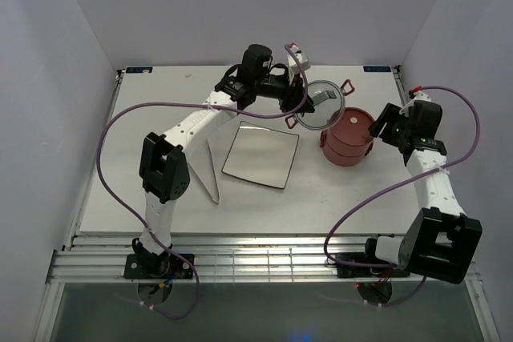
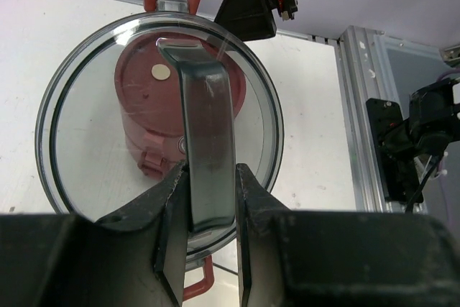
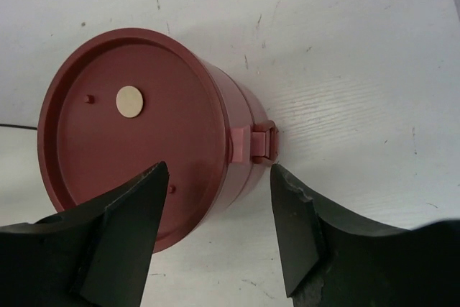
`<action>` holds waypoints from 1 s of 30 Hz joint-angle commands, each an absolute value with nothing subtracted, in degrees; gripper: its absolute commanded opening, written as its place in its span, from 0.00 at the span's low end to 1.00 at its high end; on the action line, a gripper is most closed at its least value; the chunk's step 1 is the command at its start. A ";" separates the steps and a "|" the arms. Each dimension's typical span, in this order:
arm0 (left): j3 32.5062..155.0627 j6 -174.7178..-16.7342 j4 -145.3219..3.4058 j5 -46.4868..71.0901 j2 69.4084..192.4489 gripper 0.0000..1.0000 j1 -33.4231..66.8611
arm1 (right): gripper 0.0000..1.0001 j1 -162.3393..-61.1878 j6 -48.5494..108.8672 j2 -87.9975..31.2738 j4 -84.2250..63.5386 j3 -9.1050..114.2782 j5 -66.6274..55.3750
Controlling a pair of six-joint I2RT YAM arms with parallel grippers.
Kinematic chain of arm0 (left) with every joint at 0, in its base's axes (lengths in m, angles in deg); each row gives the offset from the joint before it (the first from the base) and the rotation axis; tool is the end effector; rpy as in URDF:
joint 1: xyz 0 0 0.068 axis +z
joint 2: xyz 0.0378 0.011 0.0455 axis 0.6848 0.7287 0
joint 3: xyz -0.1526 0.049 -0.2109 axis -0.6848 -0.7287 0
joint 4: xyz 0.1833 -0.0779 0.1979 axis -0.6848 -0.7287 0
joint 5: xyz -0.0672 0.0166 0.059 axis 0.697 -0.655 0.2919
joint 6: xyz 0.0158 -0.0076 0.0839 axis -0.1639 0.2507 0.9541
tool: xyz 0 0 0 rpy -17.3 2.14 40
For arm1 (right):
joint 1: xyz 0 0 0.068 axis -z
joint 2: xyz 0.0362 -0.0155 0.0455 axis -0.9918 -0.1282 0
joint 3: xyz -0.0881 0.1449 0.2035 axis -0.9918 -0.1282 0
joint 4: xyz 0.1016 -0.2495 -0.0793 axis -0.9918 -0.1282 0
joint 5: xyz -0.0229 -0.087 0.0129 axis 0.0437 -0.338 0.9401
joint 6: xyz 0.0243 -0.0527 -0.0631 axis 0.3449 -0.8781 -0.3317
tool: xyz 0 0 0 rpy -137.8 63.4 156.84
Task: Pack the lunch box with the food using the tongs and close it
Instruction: Adjust the packing box at the center of the board.
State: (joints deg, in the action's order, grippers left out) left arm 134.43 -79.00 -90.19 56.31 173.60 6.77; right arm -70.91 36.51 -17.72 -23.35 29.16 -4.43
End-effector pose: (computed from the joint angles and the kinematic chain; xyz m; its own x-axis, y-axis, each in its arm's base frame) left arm 0.3839 -0.3579 0.3288 -0.2197 0.2307 -0.9479 0.9755 0.0372 -0.2170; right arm 0.3271 -0.0560 0.2501 -0.4863 0.3308 -0.8088 0.1888 0.9435 0.2724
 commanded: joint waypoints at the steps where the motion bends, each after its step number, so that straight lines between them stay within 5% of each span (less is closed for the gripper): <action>1: 137.10 -73.61 -91.51 57.48 172.86 0.00 7.10 | 0.63 -70.25 35.83 -19.52 -21.00 29.33 -0.44; 9: 138.50 -67.53 -98.45 59.32 172.76 0.00 7.62 | 0.51 -69.89 30.29 -26.91 -21.79 31.01 4.13; 15: 136.59 -67.45 -102.42 62.14 171.10 0.00 7.80 | 0.25 -70.07 28.01 -26.30 -20.91 28.72 10.19; 30: 139.56 -72.09 -106.28 66.53 174.34 0.00 7.71 | 0.23 -74.55 30.19 -18.30 -24.16 21.70 11.26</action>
State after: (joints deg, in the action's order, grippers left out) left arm 136.64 -69.91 -106.32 62.41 174.57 7.76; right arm -73.21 29.21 -19.77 -19.07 24.37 10.37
